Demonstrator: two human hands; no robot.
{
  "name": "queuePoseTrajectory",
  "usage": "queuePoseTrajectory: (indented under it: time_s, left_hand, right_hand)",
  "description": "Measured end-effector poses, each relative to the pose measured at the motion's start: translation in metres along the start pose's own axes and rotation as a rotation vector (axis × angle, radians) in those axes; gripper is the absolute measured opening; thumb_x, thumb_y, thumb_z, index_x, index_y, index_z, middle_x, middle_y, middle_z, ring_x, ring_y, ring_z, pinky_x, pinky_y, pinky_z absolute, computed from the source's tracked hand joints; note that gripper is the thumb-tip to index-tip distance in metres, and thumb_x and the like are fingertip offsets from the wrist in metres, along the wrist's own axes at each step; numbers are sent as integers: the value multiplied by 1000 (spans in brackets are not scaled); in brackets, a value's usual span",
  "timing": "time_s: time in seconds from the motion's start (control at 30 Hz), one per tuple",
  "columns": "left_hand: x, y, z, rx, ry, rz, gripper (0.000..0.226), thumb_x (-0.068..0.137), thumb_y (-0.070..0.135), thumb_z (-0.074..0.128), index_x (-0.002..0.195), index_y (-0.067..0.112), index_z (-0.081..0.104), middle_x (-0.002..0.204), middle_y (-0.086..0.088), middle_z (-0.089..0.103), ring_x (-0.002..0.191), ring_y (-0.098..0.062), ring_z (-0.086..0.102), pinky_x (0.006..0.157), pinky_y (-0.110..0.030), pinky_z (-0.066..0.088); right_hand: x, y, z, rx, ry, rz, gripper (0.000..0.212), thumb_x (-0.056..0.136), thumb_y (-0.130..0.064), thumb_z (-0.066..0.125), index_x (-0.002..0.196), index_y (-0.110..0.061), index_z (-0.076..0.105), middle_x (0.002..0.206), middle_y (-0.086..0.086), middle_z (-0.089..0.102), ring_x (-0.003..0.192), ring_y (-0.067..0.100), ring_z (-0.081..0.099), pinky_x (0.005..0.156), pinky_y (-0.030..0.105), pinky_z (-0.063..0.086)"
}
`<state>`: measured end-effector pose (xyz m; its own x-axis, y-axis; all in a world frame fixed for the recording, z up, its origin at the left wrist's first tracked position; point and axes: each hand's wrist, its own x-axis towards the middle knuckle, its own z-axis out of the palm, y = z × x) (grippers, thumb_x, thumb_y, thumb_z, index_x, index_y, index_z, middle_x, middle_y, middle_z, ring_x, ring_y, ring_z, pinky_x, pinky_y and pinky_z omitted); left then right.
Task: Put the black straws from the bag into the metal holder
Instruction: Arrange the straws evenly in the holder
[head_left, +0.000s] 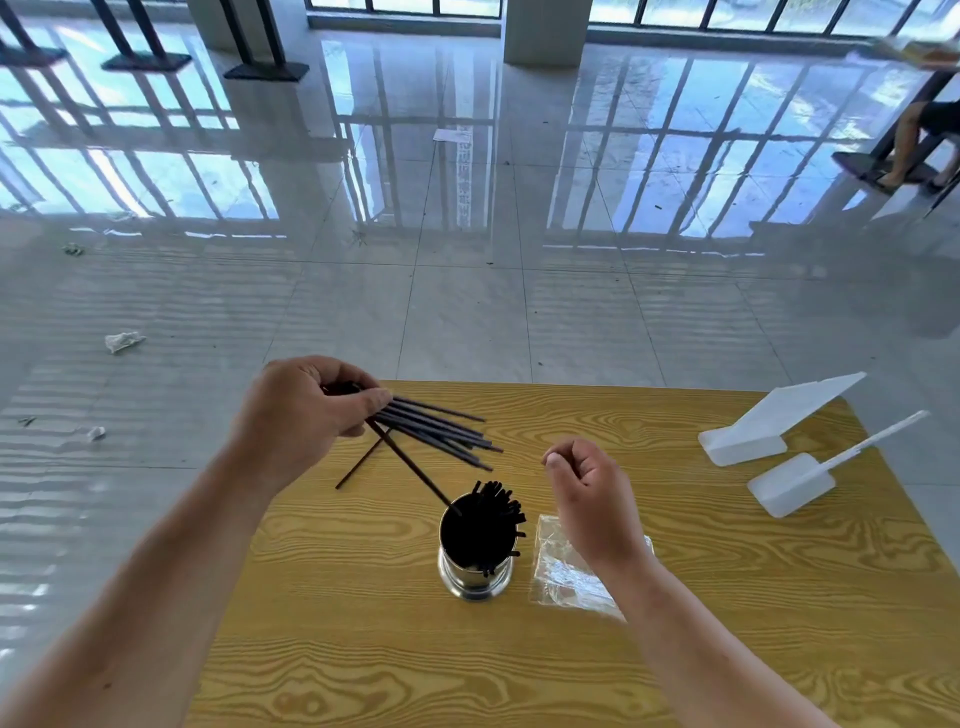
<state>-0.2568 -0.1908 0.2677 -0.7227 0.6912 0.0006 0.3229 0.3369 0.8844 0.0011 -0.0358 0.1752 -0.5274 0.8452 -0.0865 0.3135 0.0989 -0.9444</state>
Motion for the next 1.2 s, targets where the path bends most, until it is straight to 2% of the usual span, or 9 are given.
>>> queuePoseTrajectory:
  time_s: [0.13, 0.27, 0.4, 0.47, 0.57, 0.73, 0.87, 1.03, 1.2]
  left_hand:
    - [6, -3, 13, -231, 104, -28, 7, 80, 30, 90, 85, 29, 84, 73, 2, 79, 61, -10, 72, 69, -30, 65]
    - [0, 2, 39, -485, 71, -103, 29, 68, 43, 92, 89, 25, 85, 85, -2, 82, 66, -11, 73, 65, -22, 61]
    - [-19, -2, 64, -617, -49, -233, 41, 58, 44, 93, 89, 18, 86, 80, -2, 80, 64, -9, 70, 65, -22, 60]
    - [-29, -11, 73, -680, -97, -324, 31, 61, 35, 91, 86, 16, 86, 77, -1, 78, 62, -9, 69, 63, -22, 60]
    - [-44, -27, 84, -777, -208, -450, 20, 68, 24, 88, 84, 14, 84, 76, -2, 75, 63, -10, 68, 62, -24, 61]
    - [-55, -61, 91, -450, -388, -465, 14, 86, 30, 84, 97, 23, 81, 89, -1, 81, 79, -16, 75, 69, -28, 62]
    - [-54, -87, 91, -60, -288, -423, 19, 89, 33, 82, 106, 33, 74, 94, 5, 79, 86, -17, 75, 72, -35, 64]
    - [-56, -92, 95, 308, -400, -271, 68, 74, 57, 83, 133, 46, 53, 125, 19, 58, 96, -6, 66, 71, -25, 55]
    - [-58, -91, 121, 452, -505, -184, 118, 65, 64, 87, 160, 44, 22, 159, 17, 31, 106, -11, 65, 80, -24, 55]
  right_hand:
    - [-20, -17, 4, 182, -223, 50, 38, 90, -49, 59, 73, -17, 71, 59, 2, 58, 49, 13, 43, 48, 22, 36]
    - [-28, -37, 28, 259, -618, 200, 53, 88, -73, 63, 117, -29, 69, 113, 4, 79, 73, 17, 72, 61, 28, 57]
    - [-12, -56, 31, 889, -494, 429, 108, 65, -80, 82, 150, -21, 50, 147, 14, 62, 83, 23, 75, 68, 34, 63]
    - [0, -59, 21, 1031, -315, 426, 93, 69, -70, 85, 142, -17, 61, 132, 17, 68, 71, 19, 72, 59, 31, 62]
    - [12, -61, 9, 771, -230, 313, 30, 99, -40, 73, 103, -10, 76, 102, 15, 78, 60, 18, 67, 52, 30, 59]
    - [13, -51, 4, 154, -193, 24, 29, 103, -29, 66, 84, -12, 78, 77, 13, 78, 57, 22, 72, 52, 32, 61]
    - [4, -29, 17, -113, -275, -52, 32, 99, -41, 66, 78, -17, 70, 69, 7, 71, 59, 24, 67, 53, 35, 57]
    - [-3, -2, 35, -405, -406, -89, 24, 88, -51, 70, 104, -34, 77, 101, -18, 73, 93, 0, 66, 83, 26, 58]
    - [-4, 10, 25, -397, -230, -69, 42, 88, -59, 64, 128, -45, 61, 122, -25, 57, 84, -7, 56, 74, 17, 44]
